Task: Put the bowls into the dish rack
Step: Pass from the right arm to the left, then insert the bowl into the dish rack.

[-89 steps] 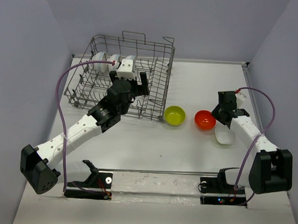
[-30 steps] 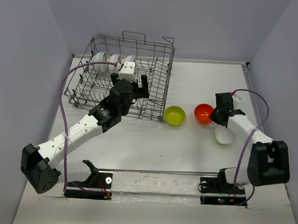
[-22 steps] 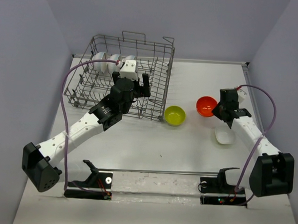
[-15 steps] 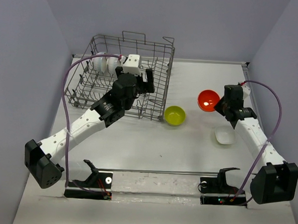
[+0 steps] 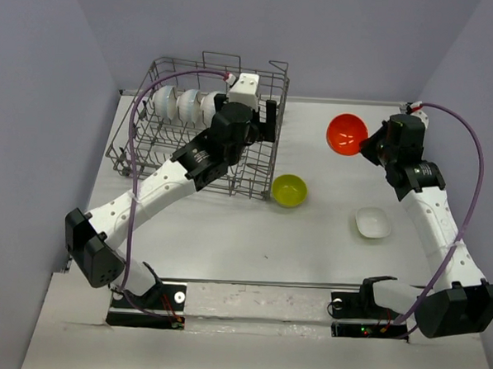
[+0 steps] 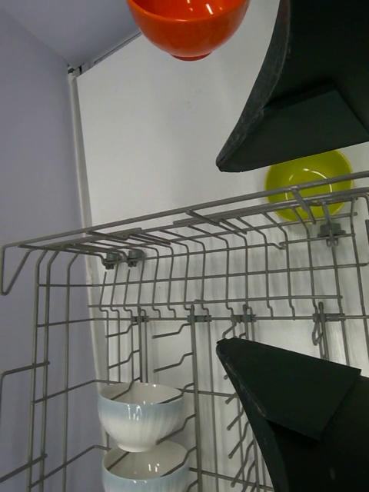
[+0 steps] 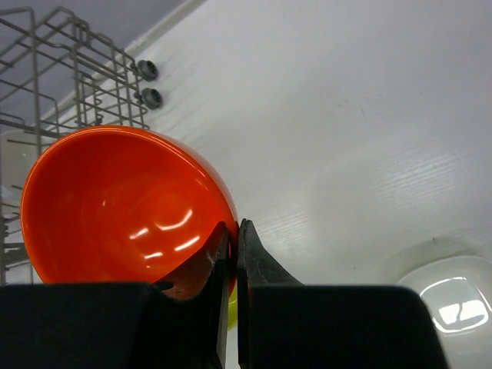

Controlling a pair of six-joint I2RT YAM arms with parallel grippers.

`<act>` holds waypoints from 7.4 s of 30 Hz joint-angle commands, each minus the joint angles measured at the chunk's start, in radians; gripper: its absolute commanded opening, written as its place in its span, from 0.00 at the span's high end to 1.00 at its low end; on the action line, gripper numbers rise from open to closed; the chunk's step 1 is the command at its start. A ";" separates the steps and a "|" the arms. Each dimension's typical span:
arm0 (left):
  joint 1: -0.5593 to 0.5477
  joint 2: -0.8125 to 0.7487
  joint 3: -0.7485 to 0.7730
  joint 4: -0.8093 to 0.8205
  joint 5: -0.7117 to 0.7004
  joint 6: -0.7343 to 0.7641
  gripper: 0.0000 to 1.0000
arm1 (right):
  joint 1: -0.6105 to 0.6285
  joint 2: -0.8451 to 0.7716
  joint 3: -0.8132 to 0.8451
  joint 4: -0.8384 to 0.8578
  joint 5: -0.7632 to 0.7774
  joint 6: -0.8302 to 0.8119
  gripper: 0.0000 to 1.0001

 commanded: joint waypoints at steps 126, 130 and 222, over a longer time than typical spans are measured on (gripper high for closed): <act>-0.031 0.161 0.433 -0.211 -0.138 0.065 1.00 | 0.388 0.235 0.469 -0.013 0.163 -0.033 0.55; -0.026 0.139 0.428 -0.257 -0.255 0.079 1.00 | 0.388 0.261 0.475 -0.015 0.176 -0.027 0.56; 0.416 0.230 -0.145 0.399 -0.743 1.045 1.00 | 0.388 0.778 0.724 0.030 0.021 -0.076 0.99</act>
